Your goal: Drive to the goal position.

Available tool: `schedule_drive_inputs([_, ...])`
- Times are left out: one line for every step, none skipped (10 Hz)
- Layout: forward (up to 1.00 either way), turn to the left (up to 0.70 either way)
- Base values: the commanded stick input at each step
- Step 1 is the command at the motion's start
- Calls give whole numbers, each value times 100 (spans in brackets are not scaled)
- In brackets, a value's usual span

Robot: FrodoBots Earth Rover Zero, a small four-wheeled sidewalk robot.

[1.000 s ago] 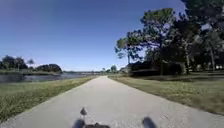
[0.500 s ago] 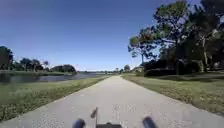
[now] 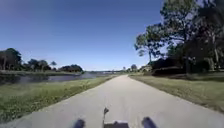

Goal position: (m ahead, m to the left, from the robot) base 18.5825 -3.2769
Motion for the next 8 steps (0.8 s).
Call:
schedule_drive_inputs([85, 0])
schedule_drive_inputs([85, 0])
schedule_drive_inputs([85, 0])
schedule_drive_inputs([85, 0])
schedule_drive_inputs([85, 0])
schedule_drive_inputs([85, 0])
schedule_drive_inputs([85, 0])
schedule_drive_inputs([85, 0])
